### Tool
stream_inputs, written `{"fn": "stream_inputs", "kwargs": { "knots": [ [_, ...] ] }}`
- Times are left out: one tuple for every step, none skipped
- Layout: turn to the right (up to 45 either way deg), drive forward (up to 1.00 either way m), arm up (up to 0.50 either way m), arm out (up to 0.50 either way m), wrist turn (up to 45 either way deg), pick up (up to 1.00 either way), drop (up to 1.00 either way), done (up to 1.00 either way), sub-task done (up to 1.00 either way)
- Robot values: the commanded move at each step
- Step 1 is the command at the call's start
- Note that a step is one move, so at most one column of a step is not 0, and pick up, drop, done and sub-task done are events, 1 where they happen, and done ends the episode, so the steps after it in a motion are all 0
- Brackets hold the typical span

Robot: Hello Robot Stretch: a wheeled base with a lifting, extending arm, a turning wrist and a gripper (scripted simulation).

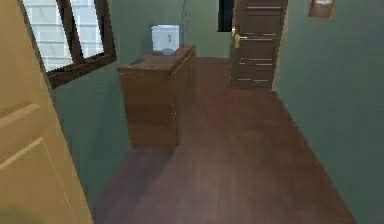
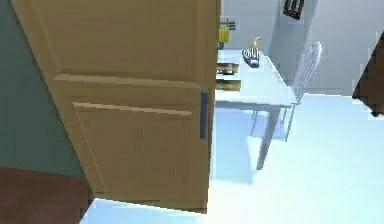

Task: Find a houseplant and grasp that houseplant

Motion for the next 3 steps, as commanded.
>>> {"fn": "stream_inputs", "kwargs": {
  "knots": [
    [6.0,0.0,0.0,0.0,0.0,0.0,0.0,0.0,0.0],
    [0.0,1.0,0.0,0.0,0.0,0.0,0.0,0.0,0.0],
    [3.0,0.0,0.0,0.0,0.0,0.0,0.0,0.0,0.0]
  ]
}}
